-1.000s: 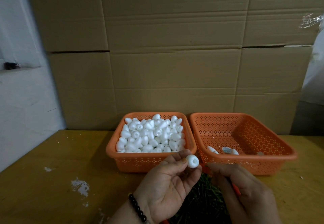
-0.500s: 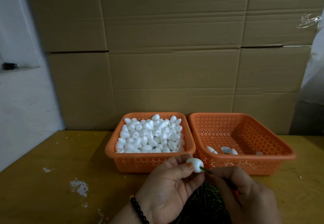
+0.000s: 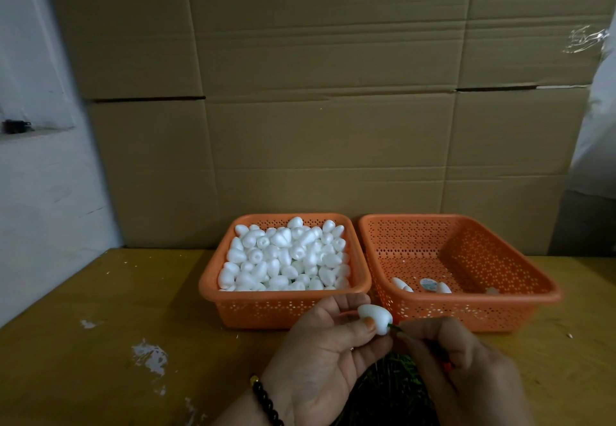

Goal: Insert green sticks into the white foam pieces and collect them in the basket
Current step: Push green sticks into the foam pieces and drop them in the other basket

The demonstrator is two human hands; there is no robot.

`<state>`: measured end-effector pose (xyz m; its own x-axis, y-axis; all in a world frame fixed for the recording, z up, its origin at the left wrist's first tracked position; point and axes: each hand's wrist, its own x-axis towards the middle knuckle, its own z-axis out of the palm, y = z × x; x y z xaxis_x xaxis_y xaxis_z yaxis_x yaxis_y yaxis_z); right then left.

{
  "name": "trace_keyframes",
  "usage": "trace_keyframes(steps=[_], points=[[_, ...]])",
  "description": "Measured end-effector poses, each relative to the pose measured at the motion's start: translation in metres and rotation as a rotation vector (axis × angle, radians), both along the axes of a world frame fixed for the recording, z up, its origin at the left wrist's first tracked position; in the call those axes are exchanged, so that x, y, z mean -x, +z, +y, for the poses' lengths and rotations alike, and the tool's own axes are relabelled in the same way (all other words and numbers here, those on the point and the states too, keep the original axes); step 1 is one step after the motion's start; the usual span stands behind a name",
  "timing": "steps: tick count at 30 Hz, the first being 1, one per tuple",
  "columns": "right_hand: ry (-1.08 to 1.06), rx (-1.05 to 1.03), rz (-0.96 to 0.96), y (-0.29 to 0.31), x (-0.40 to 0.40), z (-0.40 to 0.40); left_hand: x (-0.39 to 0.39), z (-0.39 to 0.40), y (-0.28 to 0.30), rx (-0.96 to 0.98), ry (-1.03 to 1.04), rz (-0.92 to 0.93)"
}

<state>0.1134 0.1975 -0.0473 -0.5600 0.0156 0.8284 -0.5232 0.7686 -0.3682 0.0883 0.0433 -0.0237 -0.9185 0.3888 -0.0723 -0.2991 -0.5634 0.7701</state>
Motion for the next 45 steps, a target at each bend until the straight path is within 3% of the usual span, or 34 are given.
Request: trace_keyframes(steps=[14,22,27,33,45], points=[[0.001,-0.011,-0.033,0.0,-0.001,0.0,-0.001,0.002,-0.002,0.034,0.025,0.016],[0.058,0.003,-0.152,0.004,-0.005,-0.003,0.0,0.0,-0.002,0.039,0.02,-0.008],[0.105,0.092,-0.204,0.002,-0.005,-0.001,0.003,-0.007,0.003,-0.044,-0.024,-0.051],[0.125,0.016,-0.183,0.001,-0.002,0.002,0.006,-0.013,0.006,-0.163,-0.055,-0.127],[0.132,-0.047,-0.241,-0.004,0.002,0.003,0.011,-0.014,0.001,-0.201,0.006,-0.16]])
